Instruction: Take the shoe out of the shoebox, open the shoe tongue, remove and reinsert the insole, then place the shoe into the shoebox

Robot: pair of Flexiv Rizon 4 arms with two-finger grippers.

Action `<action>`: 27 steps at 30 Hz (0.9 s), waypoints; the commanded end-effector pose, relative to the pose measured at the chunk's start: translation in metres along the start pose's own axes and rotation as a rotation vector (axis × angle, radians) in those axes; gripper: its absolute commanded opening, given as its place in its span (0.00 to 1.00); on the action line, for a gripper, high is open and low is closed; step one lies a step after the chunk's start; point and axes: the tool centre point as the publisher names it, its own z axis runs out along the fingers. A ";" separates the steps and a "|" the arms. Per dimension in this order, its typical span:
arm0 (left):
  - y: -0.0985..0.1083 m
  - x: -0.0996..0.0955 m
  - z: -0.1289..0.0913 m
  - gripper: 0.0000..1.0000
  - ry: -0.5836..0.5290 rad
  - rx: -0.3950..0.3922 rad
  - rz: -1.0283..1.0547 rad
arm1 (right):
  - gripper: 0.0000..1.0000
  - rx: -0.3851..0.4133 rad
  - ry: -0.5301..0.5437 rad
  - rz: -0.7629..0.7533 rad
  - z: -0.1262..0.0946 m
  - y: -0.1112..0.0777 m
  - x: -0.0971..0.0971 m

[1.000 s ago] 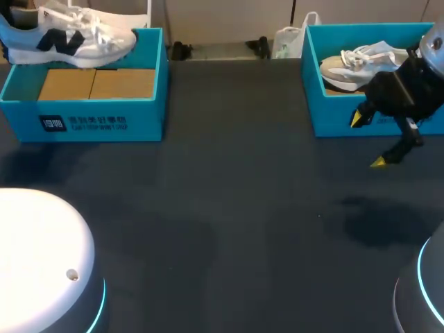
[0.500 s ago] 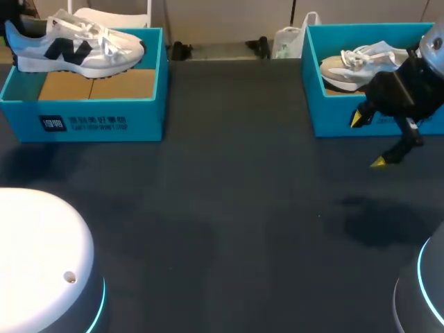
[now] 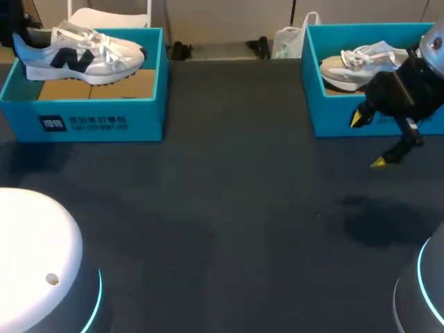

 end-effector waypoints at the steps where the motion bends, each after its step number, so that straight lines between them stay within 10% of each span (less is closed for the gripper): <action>1: 0.015 0.000 0.018 0.00 -0.008 0.013 0.009 | 1.00 0.003 0.001 0.001 0.001 0.000 -0.001; 27: -0.018 -0.008 0.089 0.00 0.004 0.052 0.019 | 1.00 0.003 0.001 0.001 0.001 0.000 -0.001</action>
